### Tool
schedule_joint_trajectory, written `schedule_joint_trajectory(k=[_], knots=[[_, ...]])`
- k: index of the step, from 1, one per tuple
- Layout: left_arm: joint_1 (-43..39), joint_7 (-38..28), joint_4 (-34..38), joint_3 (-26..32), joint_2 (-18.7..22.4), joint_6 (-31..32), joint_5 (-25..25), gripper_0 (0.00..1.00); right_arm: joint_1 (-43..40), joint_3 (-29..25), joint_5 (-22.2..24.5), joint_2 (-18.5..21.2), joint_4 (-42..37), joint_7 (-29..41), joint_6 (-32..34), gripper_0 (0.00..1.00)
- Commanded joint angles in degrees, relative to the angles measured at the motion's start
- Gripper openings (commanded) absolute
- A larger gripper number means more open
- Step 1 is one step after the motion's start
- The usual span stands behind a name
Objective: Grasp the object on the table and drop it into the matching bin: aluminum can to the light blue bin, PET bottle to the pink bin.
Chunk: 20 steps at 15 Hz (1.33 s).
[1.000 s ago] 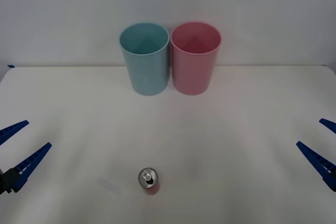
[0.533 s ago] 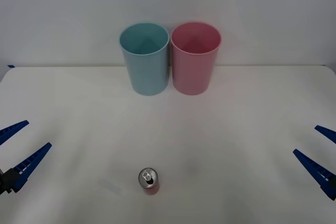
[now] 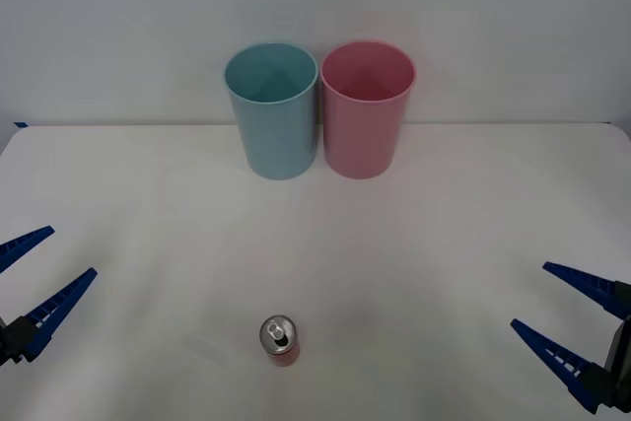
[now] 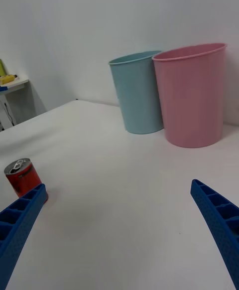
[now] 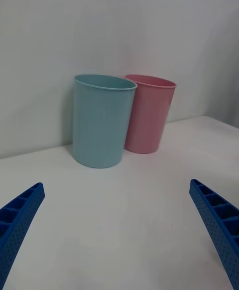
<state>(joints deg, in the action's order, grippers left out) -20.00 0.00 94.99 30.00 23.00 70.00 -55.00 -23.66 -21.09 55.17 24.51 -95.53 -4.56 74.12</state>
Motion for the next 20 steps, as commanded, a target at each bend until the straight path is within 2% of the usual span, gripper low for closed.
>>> schedule_joint_trajectory(k=[1,9,13,18,20], knots=[[0.0,0.0,0.0,0.0,0.0,0.0,0.0,1.0,-0.3,3.4,0.4,0.1,0.1,-4.6,0.0,1.0],[0.0,0.0,0.0,0.0,0.0,0.0,0.0,1.0,0.3,14.8,4.2,0.1,0.0,-9.4,-0.6,1.0],[0.0,0.0,0.0,0.0,0.0,0.0,0.0,1.0,0.8,20.2,4.7,0.1,0.1,-17.5,-4.6,1.0],[0.0,0.0,0.0,0.0,0.0,0.0,0.0,1.0,7.2,26.0,4.8,-0.8,8.3,-20.8,-4.9,1.0],[0.0,0.0,0.0,0.0,0.0,0.0,0.0,1.0,9.2,26.5,6.8,-2.7,10.0,-21.9,-4.9,1.0]])
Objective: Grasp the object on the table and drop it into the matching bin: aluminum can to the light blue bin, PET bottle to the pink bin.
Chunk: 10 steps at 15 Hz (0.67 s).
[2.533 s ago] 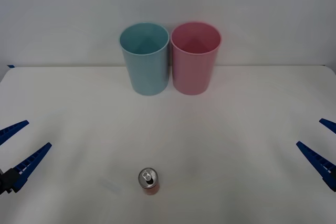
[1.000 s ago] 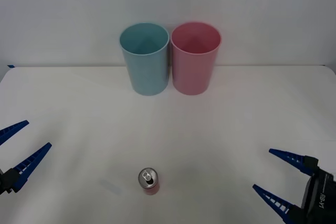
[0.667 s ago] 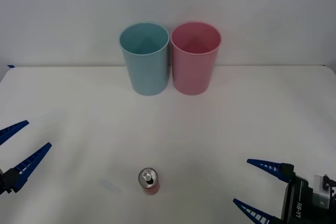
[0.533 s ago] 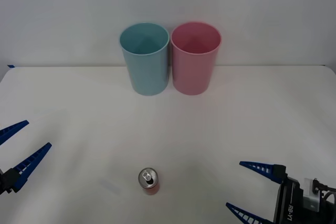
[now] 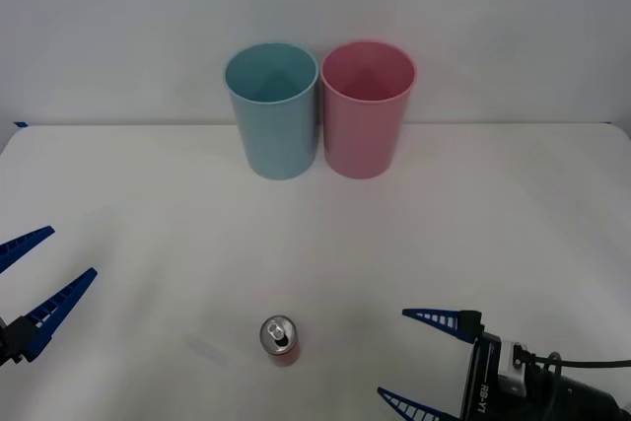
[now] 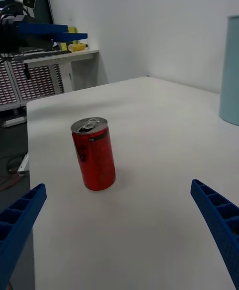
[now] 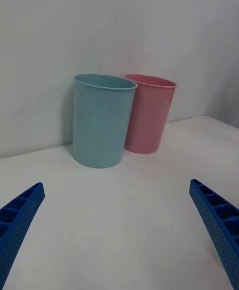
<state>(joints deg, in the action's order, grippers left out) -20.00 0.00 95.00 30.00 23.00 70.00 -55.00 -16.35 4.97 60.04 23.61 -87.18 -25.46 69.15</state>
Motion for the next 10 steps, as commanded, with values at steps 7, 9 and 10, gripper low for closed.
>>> schedule_joint_trajectory(k=[7,9,10], knots=[[0.0,0.0,0.0,0.0,0.0,0.0,0.0,1.0,6.3,7.3,3.8,-4.8,4.8,-2.5,-5.9,1.0],[0.0,0.0,0.0,0.0,0.0,0.0,0.0,1.0,6.9,9.2,3.8,-5.2,4.8,-2.6,-8.2,1.0],[0.0,0.0,0.0,0.0,0.0,0.0,0.0,1.0,7.2,10.2,3.9,-5.2,4.8,-2.6,-9.6,1.0]])
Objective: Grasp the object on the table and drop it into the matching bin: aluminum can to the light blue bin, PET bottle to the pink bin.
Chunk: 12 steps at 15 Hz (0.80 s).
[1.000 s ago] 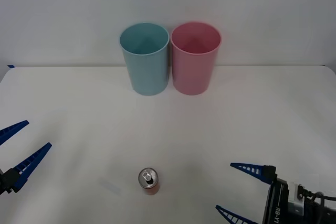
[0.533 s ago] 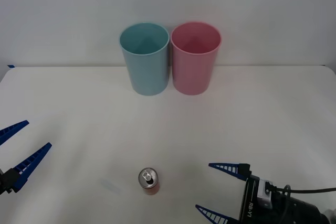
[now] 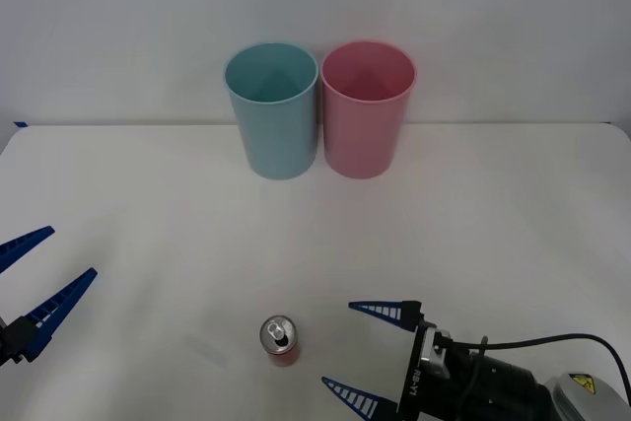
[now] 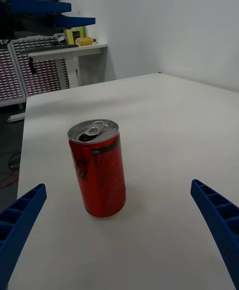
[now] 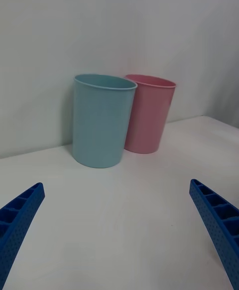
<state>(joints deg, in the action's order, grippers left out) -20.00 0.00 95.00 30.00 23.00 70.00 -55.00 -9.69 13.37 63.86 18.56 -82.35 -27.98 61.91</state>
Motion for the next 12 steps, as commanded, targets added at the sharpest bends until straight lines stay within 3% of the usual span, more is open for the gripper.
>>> schedule_joint_trajectory(k=[1,12], knots=[[0.0,0.0,0.0,0.0,0.0,0.0,0.0,1.0,0.7,2.8,0.0,-0.4,0.0,-0.1,-3.6,1.0],[0.0,0.0,0.0,0.0,0.0,0.0,0.0,1.0,2.2,9.8,3.0,-4.5,0.0,-0.8,-14.9,1.0]])
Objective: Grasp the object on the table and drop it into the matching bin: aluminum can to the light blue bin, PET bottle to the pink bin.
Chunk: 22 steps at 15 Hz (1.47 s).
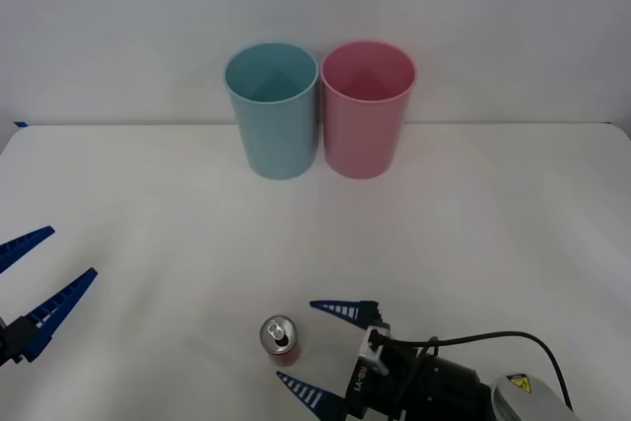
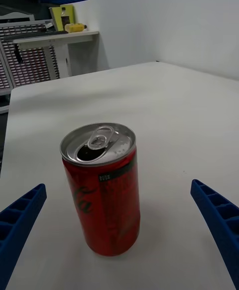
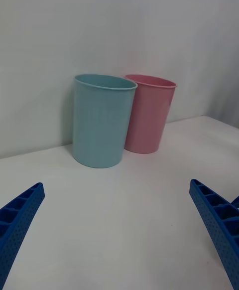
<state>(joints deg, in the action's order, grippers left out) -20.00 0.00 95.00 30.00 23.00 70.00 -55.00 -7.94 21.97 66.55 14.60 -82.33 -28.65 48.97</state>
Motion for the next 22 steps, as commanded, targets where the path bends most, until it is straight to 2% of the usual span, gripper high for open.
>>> schedule_joint_trajectory(k=[1,7,8,9,10,22], knots=[[0.0,0.0,0.0,0.0,0.0,0.0,0.0,1.0,0.7,1.8,0.4,-0.8,0.0,-0.2,-2.8,1.0],[0.0,0.0,0.0,0.0,0.0,0.0,0.0,1.0,1.8,4.5,0.4,-1.1,0.0,-0.2,-6.9,1.0],[0.0,0.0,0.0,0.0,0.0,0.0,0.0,1.0,1.8,4.5,0.4,-1.1,0.0,-0.2,-6.9,0.96],[0.0,0.0,0.0,0.0,0.0,0.0,0.0,1.0,1.8,4.5,0.4,-1.1,0.0,-0.2,-6.9,0.34],[0.0,0.0,0.0,0.0,0.0,0.0,0.0,1.0,1.8,4.6,0.3,-1.2,0.0,0.1,-7.0,0.0],[0.0,0.0,0.0,0.0,0.0,0.0,0.0,1.0,2.5,3.6,-1.2,-0.7,-1.0,1.8,-6.3,0.0]])
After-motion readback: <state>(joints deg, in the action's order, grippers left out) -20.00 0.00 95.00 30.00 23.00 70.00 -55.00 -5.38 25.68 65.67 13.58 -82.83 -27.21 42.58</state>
